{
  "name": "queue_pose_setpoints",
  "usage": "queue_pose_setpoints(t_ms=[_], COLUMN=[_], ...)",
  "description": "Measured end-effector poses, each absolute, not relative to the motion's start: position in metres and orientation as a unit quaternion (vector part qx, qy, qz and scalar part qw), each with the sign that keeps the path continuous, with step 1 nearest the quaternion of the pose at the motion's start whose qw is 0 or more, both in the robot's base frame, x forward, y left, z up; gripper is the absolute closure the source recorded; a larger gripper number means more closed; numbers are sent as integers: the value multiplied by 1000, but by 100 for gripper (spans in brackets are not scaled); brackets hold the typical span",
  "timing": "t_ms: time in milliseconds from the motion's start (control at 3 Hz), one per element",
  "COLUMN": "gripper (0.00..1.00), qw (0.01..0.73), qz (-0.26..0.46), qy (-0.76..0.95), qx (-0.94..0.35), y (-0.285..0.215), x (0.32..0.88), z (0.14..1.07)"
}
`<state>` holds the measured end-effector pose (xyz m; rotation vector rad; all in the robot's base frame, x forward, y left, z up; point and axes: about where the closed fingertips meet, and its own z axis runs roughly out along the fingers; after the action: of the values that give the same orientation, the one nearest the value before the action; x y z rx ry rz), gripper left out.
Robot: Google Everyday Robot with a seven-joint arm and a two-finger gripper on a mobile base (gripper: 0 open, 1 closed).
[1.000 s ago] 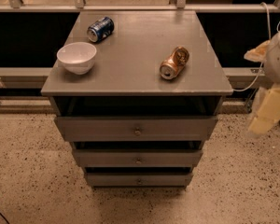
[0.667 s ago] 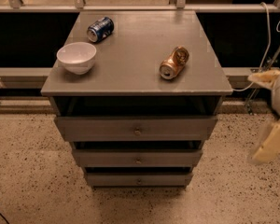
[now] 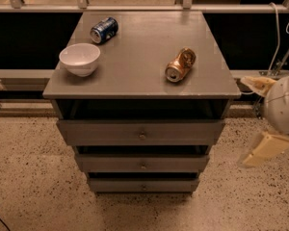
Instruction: Open top drawer
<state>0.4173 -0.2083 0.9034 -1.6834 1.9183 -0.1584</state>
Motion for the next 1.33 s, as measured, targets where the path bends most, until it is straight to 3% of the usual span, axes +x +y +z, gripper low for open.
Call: queue_pose_setpoints(t_ms=[667, 1000, 1333], gripper=[0, 0, 0], qw=[397, 422, 399], qz=[0, 11, 12], qy=[675, 656, 658], qx=[-621, -626, -639], y=[-156, -143, -149], x=[432, 434, 441], z=[845, 852, 828])
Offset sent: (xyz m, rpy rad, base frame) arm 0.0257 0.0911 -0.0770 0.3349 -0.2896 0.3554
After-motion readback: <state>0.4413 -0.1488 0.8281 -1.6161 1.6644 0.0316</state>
